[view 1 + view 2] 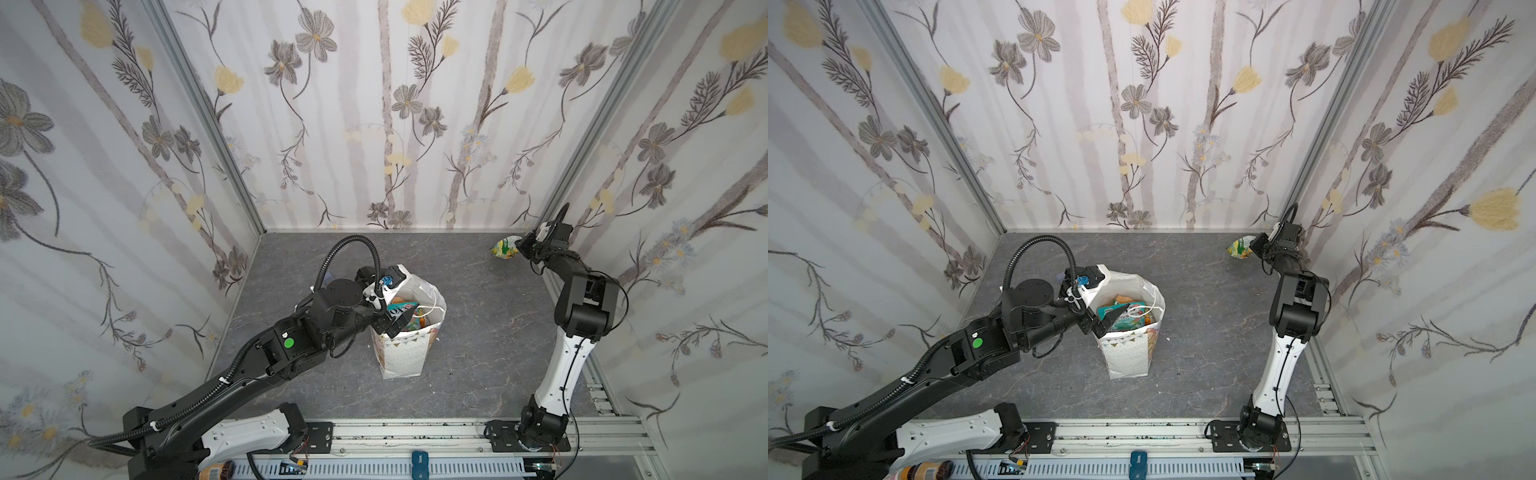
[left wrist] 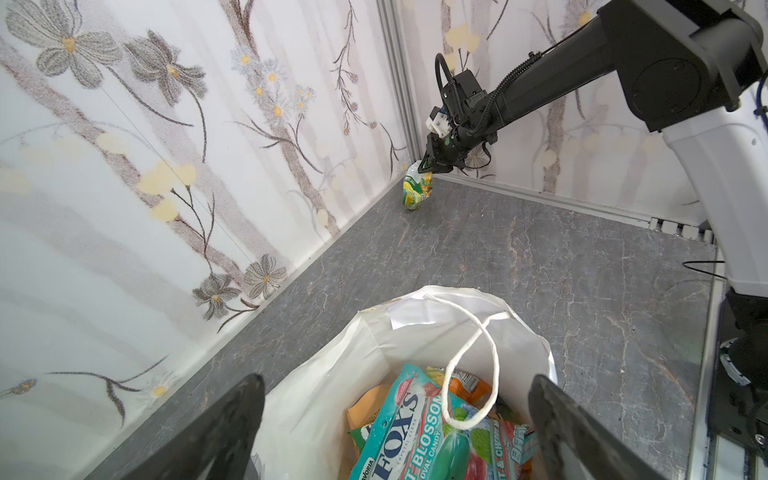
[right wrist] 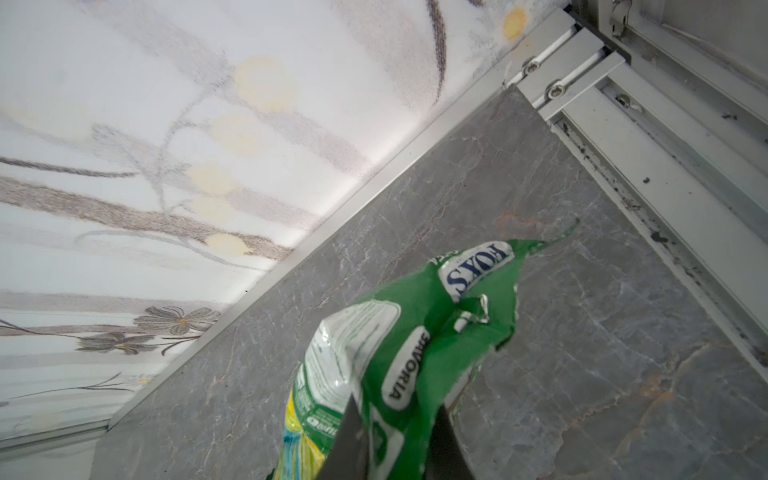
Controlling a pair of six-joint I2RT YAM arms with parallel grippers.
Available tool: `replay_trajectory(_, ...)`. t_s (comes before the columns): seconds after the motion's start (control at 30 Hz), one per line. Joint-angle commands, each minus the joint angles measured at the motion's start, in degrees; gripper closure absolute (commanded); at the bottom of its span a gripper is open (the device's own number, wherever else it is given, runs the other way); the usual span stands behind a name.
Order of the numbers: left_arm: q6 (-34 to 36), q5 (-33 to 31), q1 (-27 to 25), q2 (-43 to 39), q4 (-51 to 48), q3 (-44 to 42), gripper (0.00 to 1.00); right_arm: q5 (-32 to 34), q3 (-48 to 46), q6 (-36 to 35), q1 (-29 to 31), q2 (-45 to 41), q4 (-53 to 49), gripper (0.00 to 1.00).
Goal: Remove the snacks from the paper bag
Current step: 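Drop the green packet in the corner with the right gripper while the left returns, then lower the left gripper into the bag while the right gripper approaches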
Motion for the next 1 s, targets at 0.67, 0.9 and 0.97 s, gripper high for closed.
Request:
replay_trajectory(0.67, -14.9, -2.2, 0.2, -1.1, -7.8, 6.9, 0.00, 7.6, -5.3, -7.8, -0.8, -15.2, -9.8, 0.13)
replay_trajectory(0.9, -23.4, -2.5, 0.5, 1.4, -11.7, 10.7, 0.00, 4.7, -13.6, -9.2, -0.2, -31.0, -9.0, 0.11)
replay_trajectory(0.97, -25.6, -3.6, 0.9, 3.0, -13.8, 12.9, 0.00, 3.3, -17.0, -9.1, 0.4, -36.9, -8.1, 0.11)
